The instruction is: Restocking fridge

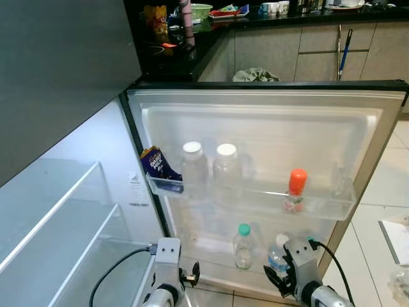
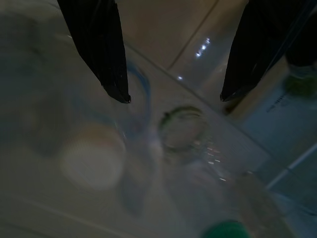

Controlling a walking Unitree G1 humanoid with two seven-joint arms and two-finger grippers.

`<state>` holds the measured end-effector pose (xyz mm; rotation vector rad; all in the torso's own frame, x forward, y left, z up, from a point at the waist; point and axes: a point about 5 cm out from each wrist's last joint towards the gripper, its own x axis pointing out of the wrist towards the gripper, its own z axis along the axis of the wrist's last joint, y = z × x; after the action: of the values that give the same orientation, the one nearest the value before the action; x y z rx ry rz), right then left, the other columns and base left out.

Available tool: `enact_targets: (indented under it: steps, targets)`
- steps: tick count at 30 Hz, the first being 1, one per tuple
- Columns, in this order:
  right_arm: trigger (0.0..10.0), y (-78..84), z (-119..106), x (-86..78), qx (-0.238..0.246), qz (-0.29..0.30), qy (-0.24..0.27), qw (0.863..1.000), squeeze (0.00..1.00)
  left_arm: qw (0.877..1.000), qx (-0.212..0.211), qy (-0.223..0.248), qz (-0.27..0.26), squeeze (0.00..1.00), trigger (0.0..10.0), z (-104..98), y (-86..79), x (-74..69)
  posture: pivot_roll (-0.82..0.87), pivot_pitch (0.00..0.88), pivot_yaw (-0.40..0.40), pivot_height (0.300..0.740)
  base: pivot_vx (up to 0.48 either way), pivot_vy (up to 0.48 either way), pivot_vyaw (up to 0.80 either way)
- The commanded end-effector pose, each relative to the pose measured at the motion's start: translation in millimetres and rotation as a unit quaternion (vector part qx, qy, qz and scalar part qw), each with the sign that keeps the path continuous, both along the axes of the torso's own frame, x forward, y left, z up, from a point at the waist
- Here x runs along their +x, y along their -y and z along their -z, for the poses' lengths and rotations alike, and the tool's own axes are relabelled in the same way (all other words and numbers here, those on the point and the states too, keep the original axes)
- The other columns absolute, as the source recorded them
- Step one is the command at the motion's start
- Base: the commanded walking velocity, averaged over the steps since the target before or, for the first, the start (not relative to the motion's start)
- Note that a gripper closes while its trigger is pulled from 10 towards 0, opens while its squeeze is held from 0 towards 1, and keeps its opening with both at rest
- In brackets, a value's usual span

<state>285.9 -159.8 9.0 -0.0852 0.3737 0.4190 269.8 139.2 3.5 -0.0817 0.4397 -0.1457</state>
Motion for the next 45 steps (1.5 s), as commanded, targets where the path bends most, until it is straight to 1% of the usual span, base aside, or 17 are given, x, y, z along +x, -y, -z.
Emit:
enact_targets:
  steps: [1,5,8,11,13,14,17,20,23,26,31,45]
  targets:
    - [10.0,-0.6,2,-2.0,-0.003,-0.005,-0.004,1.000,0.00,1.000,-0.002,-0.012,-0.007,0.00,10.0,7,-1.9,-5.8,-0.01,0.061,0.020,0.616,0.000,0.000,0.00]
    - [10.0,0.0,2,-2.0,-0.005,-0.007,-0.008,1.000,0.00,1.000,-0.003,-0.012,-0.007,0.00,10.0,7,-1.9,-5.8,0.00,0.060,0.017,0.616,0.000,0.000,0.00]
    - [10.0,0.5,0,-0.5,0.009,0.004,0.002,1.000,0.00,1.000,0.005,-0.012,0.000,0.00,10.0,8,-2.6,-6.2,0.00,0.064,0.017,0.616,0.000,0.000,0.00]
    - [10.0,-0.3,1,-0.9,-0.004,-0.011,-0.006,1.000,0.00,1.000,0.007,-0.011,0.004,0.00,10.0,7,-2.0,-6.1,0.00,0.065,0.016,0.616,0.000,0.000,0.00]
    - [10.0,-0.8,1,-1.5,0.016,-0.013,-0.008,1.000,0.00,1.000,0.010,-0.010,0.008,0.00,10.0,7,-1.5,-6.0,0.00,0.066,0.016,0.616,0.000,0.000,0.00]
    - [10.0,-0.1,1,-1.8,0.016,-0.011,-0.012,1.000,0.00,1.000,0.010,-0.010,0.010,0.00,10.0,7,-1.3,-5.9,0.00,0.066,0.015,0.621,0.000,0.000,0.00]
    - [10.0,3.2,3,-2.3,-0.004,0.000,-0.013,1.000,0.00,1.000,0.012,-0.008,0.015,0.00,10.0,7,0.3,-6.1,0.00,0.067,0.017,0.645,0.000,0.000,0.00]
    - [10.0,4.5,4,-2.3,-0.017,0.003,-0.016,1.000,0.00,1.000,0.012,-0.007,0.019,0.00,10.0,7,1.3,-6.2,0.00,0.067,0.019,0.655,0.000,0.000,0.00]
    - [10.0,6.8,2,-0.7,-0.024,0.017,-0.002,1.000,0.00,0.999,0.017,-0.003,0.039,0.00,10.0,6,4.4,-6.4,0.00,0.069,0.021,0.655,0.000,0.000,0.00]
    - [10.0,8.2,1,0.0,-0.013,0.024,0.002,1.000,0.00,0.999,0.016,-0.001,0.040,0.00,10.0,6,5.2,-6.4,0.00,0.067,0.023,0.655,0.000,0.000,0.00]
    - [10.0,8.3,0,-0.4,0.004,0.019,0.002,1.000,0.00,0.999,0.013,0.005,0.039,0.00,10.0,3,6.7,-3.9,0.01,0.071,0.024,0.655,0.000,0.000,0.00]
    - [10.0,4.5,0,-2.3,0.011,0.013,0.005,1.000,0.00,0.999,0.013,0.009,0.045,0.00,10.0,3,7.7,-4.3,0.01,0.078,0.031,0.655,0.000,0.000,0.00]
